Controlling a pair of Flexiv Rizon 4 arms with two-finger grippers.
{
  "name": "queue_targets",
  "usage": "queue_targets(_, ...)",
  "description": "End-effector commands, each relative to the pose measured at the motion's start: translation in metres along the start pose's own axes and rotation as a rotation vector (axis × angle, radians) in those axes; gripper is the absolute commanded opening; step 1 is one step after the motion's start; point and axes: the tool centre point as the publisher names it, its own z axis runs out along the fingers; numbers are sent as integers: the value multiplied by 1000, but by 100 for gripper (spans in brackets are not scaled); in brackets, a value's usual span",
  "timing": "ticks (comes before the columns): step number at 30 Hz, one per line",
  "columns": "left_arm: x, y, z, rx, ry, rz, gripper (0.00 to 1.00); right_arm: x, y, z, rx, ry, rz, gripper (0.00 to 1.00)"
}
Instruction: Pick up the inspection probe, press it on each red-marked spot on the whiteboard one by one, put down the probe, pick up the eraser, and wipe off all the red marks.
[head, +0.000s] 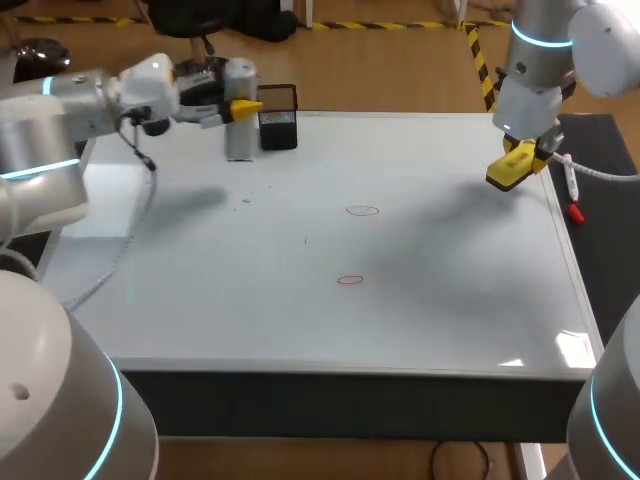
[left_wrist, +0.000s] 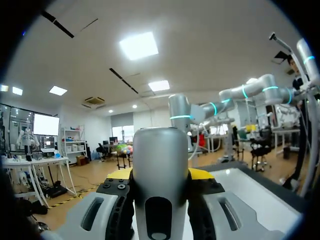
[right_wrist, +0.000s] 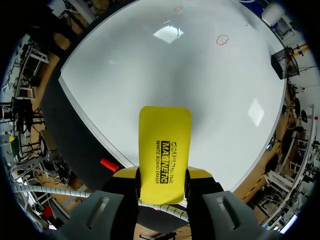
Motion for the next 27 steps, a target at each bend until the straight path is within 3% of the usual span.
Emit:
queue_targets(1,1,-12,-33,-14,-74,5,0,0,-1,-1,2,4,-1,0)
queue_targets(13,-16,-25,-82,-6,-170,26,0,0,-1,-1,2,4,-1,0)
queue_targets(27,-14,-26,-92,-11,-178,22,0,0,-1,-1,2,4,-1,0)
